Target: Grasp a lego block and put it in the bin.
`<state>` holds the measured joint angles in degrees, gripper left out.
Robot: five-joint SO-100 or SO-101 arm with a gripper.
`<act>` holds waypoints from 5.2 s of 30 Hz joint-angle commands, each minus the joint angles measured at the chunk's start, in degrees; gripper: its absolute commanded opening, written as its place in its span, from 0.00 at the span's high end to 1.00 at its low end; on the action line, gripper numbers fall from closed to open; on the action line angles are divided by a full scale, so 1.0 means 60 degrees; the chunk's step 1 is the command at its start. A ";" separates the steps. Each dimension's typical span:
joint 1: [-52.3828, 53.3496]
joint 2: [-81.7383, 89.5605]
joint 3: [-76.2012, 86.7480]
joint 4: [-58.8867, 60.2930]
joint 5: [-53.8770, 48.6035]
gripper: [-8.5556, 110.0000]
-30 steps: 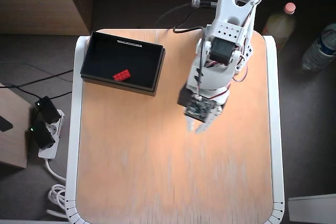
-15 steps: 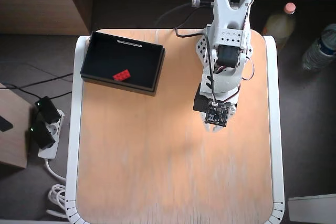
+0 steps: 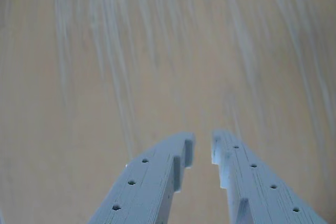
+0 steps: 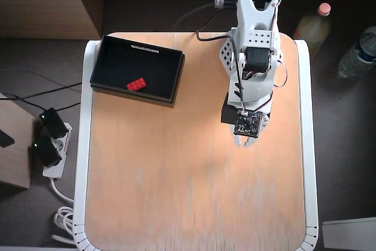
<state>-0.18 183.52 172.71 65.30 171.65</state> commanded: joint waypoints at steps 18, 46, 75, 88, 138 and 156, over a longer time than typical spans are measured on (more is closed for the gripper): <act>0.0029 0.0879 0.1509 0.1714 -0.0483 0.93; 0.0088 0.0879 0.1523 0.1729 -0.0864 0.93; 0.0132 0.0879 0.1523 0.1729 -0.0864 0.93; 0.0132 0.0879 0.1523 0.1729 -0.0864 0.93; 0.0132 0.0879 0.1523 0.1729 -0.0864 0.93; 0.0132 0.0879 0.1523 0.1729 -0.0864 0.93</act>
<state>0.62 183.78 172.97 75.23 166.82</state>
